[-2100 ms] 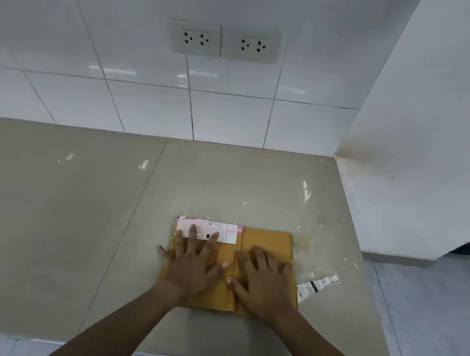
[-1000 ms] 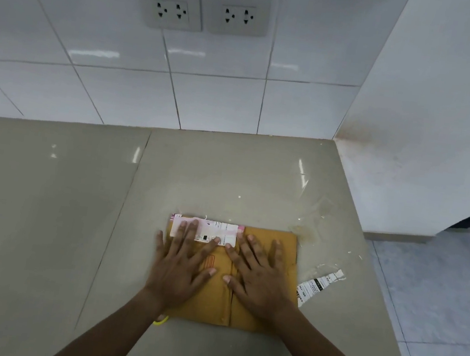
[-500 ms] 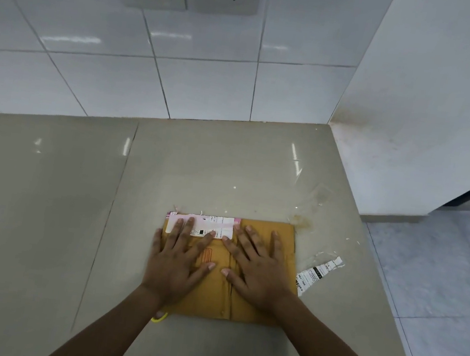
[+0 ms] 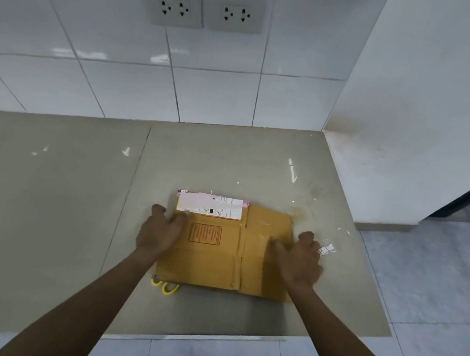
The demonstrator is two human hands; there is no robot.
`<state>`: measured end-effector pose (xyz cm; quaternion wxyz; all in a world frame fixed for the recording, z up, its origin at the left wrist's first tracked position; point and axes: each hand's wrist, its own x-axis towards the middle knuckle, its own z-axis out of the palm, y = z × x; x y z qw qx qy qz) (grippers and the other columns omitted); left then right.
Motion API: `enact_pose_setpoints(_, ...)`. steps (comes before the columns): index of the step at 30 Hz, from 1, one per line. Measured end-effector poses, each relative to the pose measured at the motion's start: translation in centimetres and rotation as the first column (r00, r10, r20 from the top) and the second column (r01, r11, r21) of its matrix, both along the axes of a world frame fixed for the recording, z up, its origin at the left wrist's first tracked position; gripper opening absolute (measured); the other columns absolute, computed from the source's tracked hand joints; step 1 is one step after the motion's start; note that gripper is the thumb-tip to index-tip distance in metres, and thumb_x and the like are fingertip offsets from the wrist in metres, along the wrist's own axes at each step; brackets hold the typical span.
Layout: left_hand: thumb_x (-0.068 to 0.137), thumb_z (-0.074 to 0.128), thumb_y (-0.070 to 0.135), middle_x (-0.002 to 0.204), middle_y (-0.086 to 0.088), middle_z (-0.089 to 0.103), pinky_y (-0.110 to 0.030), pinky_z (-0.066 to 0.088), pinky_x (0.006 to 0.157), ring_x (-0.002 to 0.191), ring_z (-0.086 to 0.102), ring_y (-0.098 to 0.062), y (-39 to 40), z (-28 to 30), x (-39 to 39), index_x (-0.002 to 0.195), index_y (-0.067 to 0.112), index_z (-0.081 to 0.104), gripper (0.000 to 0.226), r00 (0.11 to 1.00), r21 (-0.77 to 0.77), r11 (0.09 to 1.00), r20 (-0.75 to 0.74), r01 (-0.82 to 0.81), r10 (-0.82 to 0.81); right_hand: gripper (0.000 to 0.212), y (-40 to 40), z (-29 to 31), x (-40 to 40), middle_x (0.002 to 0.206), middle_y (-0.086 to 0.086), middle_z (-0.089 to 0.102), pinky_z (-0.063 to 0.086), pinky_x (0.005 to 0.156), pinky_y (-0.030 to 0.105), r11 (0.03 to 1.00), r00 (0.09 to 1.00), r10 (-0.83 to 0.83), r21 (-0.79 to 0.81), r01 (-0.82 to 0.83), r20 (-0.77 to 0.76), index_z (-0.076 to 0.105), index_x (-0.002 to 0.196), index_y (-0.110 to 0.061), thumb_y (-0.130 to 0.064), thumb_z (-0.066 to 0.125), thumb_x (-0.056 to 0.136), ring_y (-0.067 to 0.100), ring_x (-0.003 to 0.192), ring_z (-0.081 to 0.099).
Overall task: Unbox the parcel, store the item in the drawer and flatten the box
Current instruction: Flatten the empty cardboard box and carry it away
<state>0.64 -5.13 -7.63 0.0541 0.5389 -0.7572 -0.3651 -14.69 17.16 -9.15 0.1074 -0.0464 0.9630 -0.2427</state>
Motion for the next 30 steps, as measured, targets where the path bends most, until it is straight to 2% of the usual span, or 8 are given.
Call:
enact_pose_setpoints(2,0.087,0.054,0.061,0.127,-0.012,0.056,-0.041,0.045,0.089,0.115,0.054,-0.033,0.1,0.1,-0.3,0.129,0.010,0.043,0.067,1.000,0.105,0.994,0.003,0.022,-0.023,0.070,-0.1,0.2,0.1,0.126,0.016,0.051,0.043,0.089,0.050,0.998,0.991,-0.060,-0.005,0.061,0.117,0.037,0.120,-0.010,-0.058,0.063,0.077,0.041,0.114,0.050)
enact_pose_setpoints(4,0.082,0.060,0.061,0.129,-0.010,0.055,-0.040,0.045,0.090,0.117,0.053,-0.031,0.3,-0.2,-0.5,0.130,0.010,0.044,0.072,0.998,0.138,0.989,0.002,0.058,-0.058,0.074,-0.4,0.4,0.2,0.128,0.016,0.050,0.042,0.090,0.050,0.996,0.984,-0.087,0.017,0.085,0.154,0.036,0.122,-0.010,-0.060,0.064,0.075,0.042,0.117,0.049)
enact_pose_setpoints(8,0.075,0.071,0.058,0.128,-0.012,0.055,-0.041,0.047,0.091,0.118,0.052,-0.032,-0.1,-1.3,-0.2,0.128,0.009,0.044,0.076,0.996,0.139,0.987,0.025,0.083,-0.088,0.079,-0.7,0.7,0.2,0.131,0.015,0.047,0.043,0.090,0.047,0.991,0.987,-0.093,0.107,0.079,0.130,0.037,0.124,-0.012,-0.063,0.067,0.073,0.037,0.120,0.047)
enact_pose_setpoints(17,0.076,0.071,0.056,0.128,-0.014,0.056,-0.044,0.047,0.092,0.118,0.054,-0.034,-0.3,-2.5,-0.7,0.129,0.009,0.042,0.077,0.987,0.077,0.991,0.115,0.105,-0.113,0.071,-1.2,-0.1,0.3,0.129,0.010,0.046,0.046,0.085,0.046,0.986,0.987,-0.099,0.144,0.081,0.126,0.041,0.119,-0.012,-0.060,0.068,0.074,0.034,0.118,0.047)
enact_pose_setpoints(20,0.077,0.070,0.055,0.130,-0.014,0.055,-0.045,0.046,0.094,0.118,0.054,-0.035,-0.2,-2.3,-0.7,0.131,0.008,0.040,0.077,0.988,0.088,0.991,0.104,0.101,-0.110,0.074,-1.2,0.1,0.3,0.130,0.011,0.046,0.044,0.088,0.046,0.988,0.982,-0.106,0.125,0.087,0.157,0.040,0.122,-0.011,-0.058,0.070,0.073,0.034,0.120,0.046)
enact_pose_setpoints(24,0.080,0.069,0.051,0.137,-0.013,0.049,-0.045,0.044,0.097,0.124,0.050,-0.035,-0.2,-1.5,-0.6,0.137,0.008,0.035,0.079,0.987,0.150,0.979,0.055,0.140,-0.150,0.087,-1.2,0.9,-0.5,0.136,0.011,0.042,0.038,0.096,0.048,0.982,0.937,-0.188,0.060,0.178,0.295,0.038,0.130,-0.011,-0.054,0.077,0.067,0.034,0.125,0.043)
enact_pose_setpoints(27,0.081,0.069,0.051,0.139,-0.013,0.047,-0.044,0.043,0.098,0.125,0.048,-0.035,0.1,-0.8,-0.6,0.138,0.008,0.032,0.080,0.990,0.174,0.975,0.020,0.137,-0.143,0.093,-1.2,1.2,-1.1,0.138,0.012,0.040,0.037,0.100,0.048,0.981,0.913,-0.191,0.025,0.195,0.360,0.038,0.133,-0.008,-0.055,0.079,0.064,0.033,0.128,0.041)
enact_pose_setpoints(30,0.084,0.067,0.048,0.139,-0.013,0.046,-0.042,0.043,0.096,0.126,0.047,-0.035,0.7,-0.2,-0.5,0.138,0.008,0.031,0.077,0.992,0.159,0.980,0.006,0.121,-0.123,0.084,-0.8,1.3,-1.8,0.134,0.013,0.050,0.037,0.100,0.045,0.978,0.899,-0.177,-0.033,0.207,0.401,0.043,0.128,-0.008,-0.054,0.077,0.066,0.034,0.125,0.044)
